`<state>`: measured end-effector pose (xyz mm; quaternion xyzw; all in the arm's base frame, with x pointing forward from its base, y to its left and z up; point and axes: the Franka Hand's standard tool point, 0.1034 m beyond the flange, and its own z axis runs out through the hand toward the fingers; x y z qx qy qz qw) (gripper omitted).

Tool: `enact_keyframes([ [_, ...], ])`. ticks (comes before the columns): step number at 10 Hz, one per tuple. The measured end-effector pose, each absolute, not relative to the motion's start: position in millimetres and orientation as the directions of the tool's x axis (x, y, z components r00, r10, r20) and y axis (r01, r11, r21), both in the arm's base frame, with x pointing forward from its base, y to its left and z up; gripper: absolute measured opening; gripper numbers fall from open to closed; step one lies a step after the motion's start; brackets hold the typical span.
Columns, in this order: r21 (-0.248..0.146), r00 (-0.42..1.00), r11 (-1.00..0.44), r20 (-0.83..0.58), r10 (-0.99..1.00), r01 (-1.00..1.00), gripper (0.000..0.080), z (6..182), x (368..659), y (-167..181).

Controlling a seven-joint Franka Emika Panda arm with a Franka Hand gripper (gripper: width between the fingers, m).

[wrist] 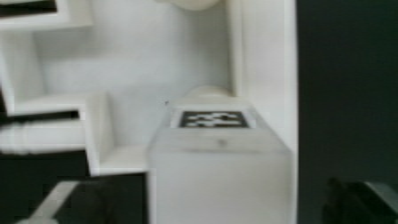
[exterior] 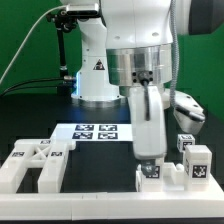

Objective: Assemble chair

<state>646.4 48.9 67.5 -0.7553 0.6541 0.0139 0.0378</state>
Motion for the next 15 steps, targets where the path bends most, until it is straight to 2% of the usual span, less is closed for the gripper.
enact_keyframes([
  [1, -0.049, 0.307, -0.304, -0.063, -0.950, -0.951, 0.0629, 66.7, 645.7, 53.1],
  [3, -0.074, 0.298, -0.294, -0.053, -0.953, -0.953, 0.0648, 70.9, 641.9, 55.1],
  [4, -0.075, 0.411, -0.408, -0.042, -0.911, -0.910, 0.0648, 69.8, 640.8, 53.5],
  [6, -0.077, 0.534, -0.531, -0.028, -0.845, -0.844, 0.0649, 69.0, 641.0, 53.7],
  [8, -0.079, 0.787, -0.787, 0.027, -0.616, -0.612, 0.0649, 70.2, 644.9, 57.1],
  [9, -0.087, 0.847, -0.848, 0.060, -0.529, -0.523, 0.0649, 69.6, 647.4, 51.5],
  [11, -0.088, 0.844, -0.847, 0.074, -0.531, -0.525, 0.0649, 66.1, 644.7, 48.0],
  [13, -0.091, 0.826, -0.829, 0.072, -0.559, -0.553, 0.0386, 65.9, 644.7, 48.0],
  [14, -0.093, 0.808, -0.810, 0.068, -0.586, -0.579, 0.0386, 65.8, 644.7, 48.1],
  [15, -0.098, 0.766, -0.768, 0.062, -0.639, -0.633, 0.0284, 65.8, 644.7, 48.3],
])
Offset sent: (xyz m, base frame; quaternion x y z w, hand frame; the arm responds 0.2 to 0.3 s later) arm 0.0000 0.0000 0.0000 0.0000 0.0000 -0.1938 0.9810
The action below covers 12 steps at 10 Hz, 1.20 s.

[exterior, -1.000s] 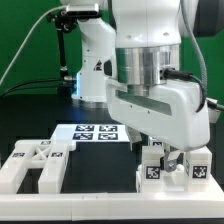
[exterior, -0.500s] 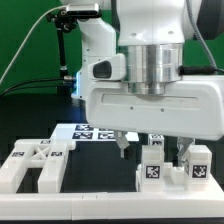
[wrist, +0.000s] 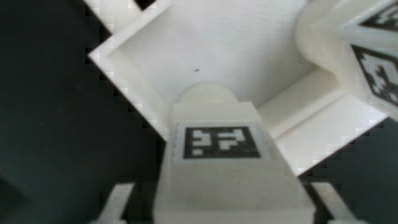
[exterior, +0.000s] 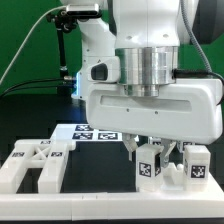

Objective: Assemble chair

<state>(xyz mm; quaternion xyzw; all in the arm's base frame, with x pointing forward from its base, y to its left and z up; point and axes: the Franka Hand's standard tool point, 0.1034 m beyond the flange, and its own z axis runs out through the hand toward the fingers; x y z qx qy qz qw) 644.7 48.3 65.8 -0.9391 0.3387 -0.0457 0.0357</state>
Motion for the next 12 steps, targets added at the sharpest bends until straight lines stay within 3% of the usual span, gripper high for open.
enact_keyframes([
  [2, -0.104, 0.690, -0.691, 0.050, -0.722, -0.715, 0.0284, 65.8, 644.7, 48.2],
  [5, -0.071, 0.310, -0.307, -0.038, -0.950, -0.949, 0.0284, 65.7, 645.5, 44.0],
  [8, -0.050, -0.085, 0.090, -0.088, -0.993, -0.995, 0.0285, 65.4, 647.8, 44.9],
  [12, -0.020, -0.264, 0.266, -0.069, -0.962, -0.964, 0.0288, 65.1, 642.9, 46.5],
])
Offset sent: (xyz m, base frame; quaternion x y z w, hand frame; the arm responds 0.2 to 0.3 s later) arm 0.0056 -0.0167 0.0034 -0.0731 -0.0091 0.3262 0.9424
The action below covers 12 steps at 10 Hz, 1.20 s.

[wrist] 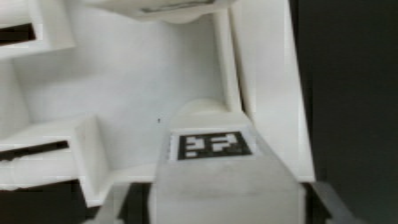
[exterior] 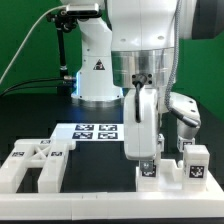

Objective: Assemble chair

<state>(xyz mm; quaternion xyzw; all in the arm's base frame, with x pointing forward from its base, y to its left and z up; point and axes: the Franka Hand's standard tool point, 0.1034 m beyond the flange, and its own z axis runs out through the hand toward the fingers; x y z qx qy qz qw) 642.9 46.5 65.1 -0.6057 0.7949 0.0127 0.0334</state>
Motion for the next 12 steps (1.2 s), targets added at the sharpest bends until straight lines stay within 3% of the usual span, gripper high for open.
enact_keyframes([
  [3, -0.011, -0.280, 0.281, -0.057, -0.958, -0.960, 0.0289, 64.7, 639.8, 44.8],
  [5, -0.010, -0.279, 0.280, -0.057, -0.959, -0.960, 0.0576, 64.6, 639.7, 44.9],
  [6, -0.015, -0.250, 0.252, -0.059, -0.966, -0.968, 0.0634, 68.9, 641.2, 44.3],
  [9, -0.056, -0.187, 0.192, -0.087, -0.979, -0.980, 0.0645, 107.3, 637.0, 38.5],
  [12, -0.051, -0.187, 0.192, -0.085, -0.979, -0.980, 0.0648, 104.4, 635.4, 38.8],
])
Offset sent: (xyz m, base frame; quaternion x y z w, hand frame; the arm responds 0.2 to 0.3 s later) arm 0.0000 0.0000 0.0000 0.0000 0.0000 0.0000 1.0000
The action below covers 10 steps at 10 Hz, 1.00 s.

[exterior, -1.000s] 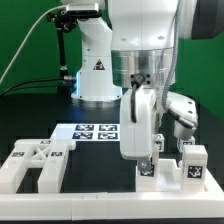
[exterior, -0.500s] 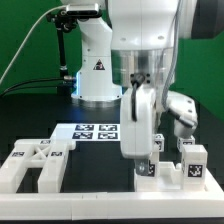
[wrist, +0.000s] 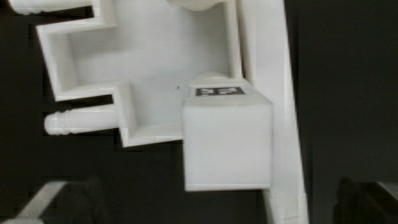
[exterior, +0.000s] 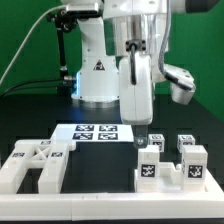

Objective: Assemble chair

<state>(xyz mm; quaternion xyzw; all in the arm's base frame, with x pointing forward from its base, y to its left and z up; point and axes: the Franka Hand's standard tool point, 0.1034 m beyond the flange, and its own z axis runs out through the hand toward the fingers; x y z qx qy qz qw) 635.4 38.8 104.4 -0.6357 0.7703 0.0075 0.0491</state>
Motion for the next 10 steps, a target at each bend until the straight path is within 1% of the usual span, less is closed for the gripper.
enact_keyframes([
  [3, -0.053, -0.179, 0.184, -0.085, -0.980, -0.982, 0.0648, 104.9, 635.5, 39.1],
  [4, -0.070, -0.126, 0.132, -0.085, -0.988, -0.989, 0.0648, 110.7, 637.3, 40.1],
  [5, -0.082, -0.043, 0.050, -0.085, -0.995, -0.995, 0.0648, 116.2, 635.4, 42.5],
  [6, -0.105, 0.041, -0.033, -0.075, -0.996, -0.994, 0.0648, 117.0, 632.5, 41.6],
  [7, -0.142, 0.189, -0.182, -0.036, -0.981, -0.973, 0.0648, 116.4, 631.0, 42.1],
  [8, -0.161, 0.300, -0.296, 0.002, -0.954, -0.942, 0.0648, 114.6, 630.0, 47.1],
  [9, -0.166, 0.385, -0.383, 0.021, -0.923, -0.909, 0.0648, 114.7, 631.0, 50.5],
  [10, -0.164, 0.435, -0.434, 0.030, -0.900, -0.886, 0.0648, 114.7, 631.0, 49.4],
])
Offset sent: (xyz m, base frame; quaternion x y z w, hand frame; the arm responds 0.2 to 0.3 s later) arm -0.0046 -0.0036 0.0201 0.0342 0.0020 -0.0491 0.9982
